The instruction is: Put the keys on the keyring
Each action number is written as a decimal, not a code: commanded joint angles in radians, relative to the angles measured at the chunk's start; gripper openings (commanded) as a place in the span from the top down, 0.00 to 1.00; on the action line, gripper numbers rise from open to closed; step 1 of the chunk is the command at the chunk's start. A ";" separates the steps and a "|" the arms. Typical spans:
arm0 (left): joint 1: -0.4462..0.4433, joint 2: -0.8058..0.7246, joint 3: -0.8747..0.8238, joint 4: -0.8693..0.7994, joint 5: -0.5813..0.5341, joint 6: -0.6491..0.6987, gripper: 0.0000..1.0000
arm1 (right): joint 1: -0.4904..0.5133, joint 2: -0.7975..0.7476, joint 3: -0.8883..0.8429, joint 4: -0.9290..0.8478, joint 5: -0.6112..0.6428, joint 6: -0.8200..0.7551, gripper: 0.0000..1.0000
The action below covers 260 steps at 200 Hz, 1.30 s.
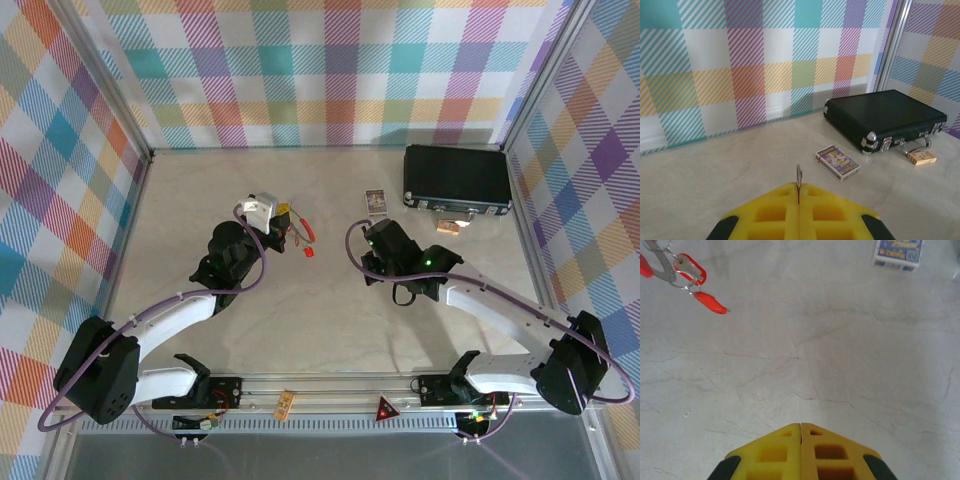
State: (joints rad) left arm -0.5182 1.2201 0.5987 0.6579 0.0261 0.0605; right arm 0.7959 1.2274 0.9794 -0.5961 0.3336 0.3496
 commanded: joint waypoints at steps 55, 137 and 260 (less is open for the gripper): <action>0.009 -0.012 0.010 0.046 0.007 -0.018 1.00 | -0.030 0.010 0.026 -0.064 -0.027 0.047 1.00; 0.009 -0.018 0.007 0.043 0.010 -0.019 1.00 | -0.048 0.033 0.031 -0.067 -0.073 0.028 1.00; 0.009 -0.034 0.007 0.033 -0.004 -0.005 1.00 | -0.058 0.250 0.203 -0.230 -0.264 -0.239 1.00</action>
State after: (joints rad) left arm -0.5182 1.2198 0.5987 0.6575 0.0261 0.0490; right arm 0.7425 1.3773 1.0706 -0.6685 0.1059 0.1970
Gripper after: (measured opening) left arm 0.054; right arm 0.050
